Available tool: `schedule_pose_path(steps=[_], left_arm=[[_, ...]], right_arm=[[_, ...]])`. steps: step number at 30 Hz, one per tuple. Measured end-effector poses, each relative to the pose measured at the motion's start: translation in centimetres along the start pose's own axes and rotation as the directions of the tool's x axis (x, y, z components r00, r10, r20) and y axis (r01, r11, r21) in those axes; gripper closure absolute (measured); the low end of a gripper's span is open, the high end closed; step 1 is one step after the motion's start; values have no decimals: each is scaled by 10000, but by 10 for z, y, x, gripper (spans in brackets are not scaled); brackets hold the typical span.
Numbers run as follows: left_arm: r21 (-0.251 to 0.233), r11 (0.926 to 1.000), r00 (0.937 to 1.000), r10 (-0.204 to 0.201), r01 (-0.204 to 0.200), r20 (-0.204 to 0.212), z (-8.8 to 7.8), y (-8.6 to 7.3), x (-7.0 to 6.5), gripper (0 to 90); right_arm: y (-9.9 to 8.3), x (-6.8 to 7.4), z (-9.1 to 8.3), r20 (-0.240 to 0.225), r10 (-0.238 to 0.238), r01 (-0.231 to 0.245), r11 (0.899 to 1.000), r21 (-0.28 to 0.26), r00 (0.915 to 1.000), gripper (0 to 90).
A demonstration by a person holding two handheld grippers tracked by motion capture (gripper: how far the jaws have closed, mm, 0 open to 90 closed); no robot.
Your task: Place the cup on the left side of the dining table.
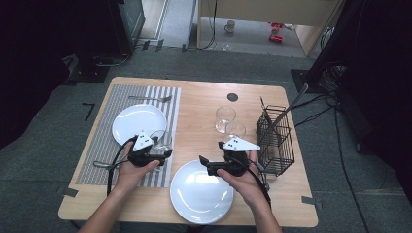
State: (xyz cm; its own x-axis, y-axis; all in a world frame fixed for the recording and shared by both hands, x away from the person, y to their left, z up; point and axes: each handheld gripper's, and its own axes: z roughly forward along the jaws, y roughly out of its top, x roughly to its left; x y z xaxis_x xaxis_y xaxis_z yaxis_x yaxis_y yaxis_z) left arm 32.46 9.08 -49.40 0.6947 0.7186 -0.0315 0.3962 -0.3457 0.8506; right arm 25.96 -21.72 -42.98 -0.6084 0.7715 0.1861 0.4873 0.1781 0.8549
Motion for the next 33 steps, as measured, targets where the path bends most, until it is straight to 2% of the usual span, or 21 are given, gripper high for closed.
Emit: schedule_pose_path(steps=[7,16,26,30,31,33], left_arm=[[264,9995,9997,-159,164,-205,3,-4,6,220],[418,9985,9987,-345,361,-375,6,-6,11,220],[479,9985,9983,-248,274,-534,6,-7,10,219],[619,9980,9984,-114,147,-547,6,-7,9,217],[622,9981,9985,31,3,-556,4,-7,8,215],[480,9987,9989,-176,197,-431,2,-8,9,202]], right_arm=[[-14,-6,-5,508,-61,52,9998,182,9987,131],[-34,-17,-14,822,143,-173,9992,359,9965,131],[-58,-28,-22,1097,334,-404,9972,631,9934,131],[-68,-32,-26,1184,378,-469,9960,754,9922,131],[-70,-33,-27,1197,378,-474,9958,782,9921,131],[-76,-35,-29,1226,432,-536,9951,828,9915,131]])
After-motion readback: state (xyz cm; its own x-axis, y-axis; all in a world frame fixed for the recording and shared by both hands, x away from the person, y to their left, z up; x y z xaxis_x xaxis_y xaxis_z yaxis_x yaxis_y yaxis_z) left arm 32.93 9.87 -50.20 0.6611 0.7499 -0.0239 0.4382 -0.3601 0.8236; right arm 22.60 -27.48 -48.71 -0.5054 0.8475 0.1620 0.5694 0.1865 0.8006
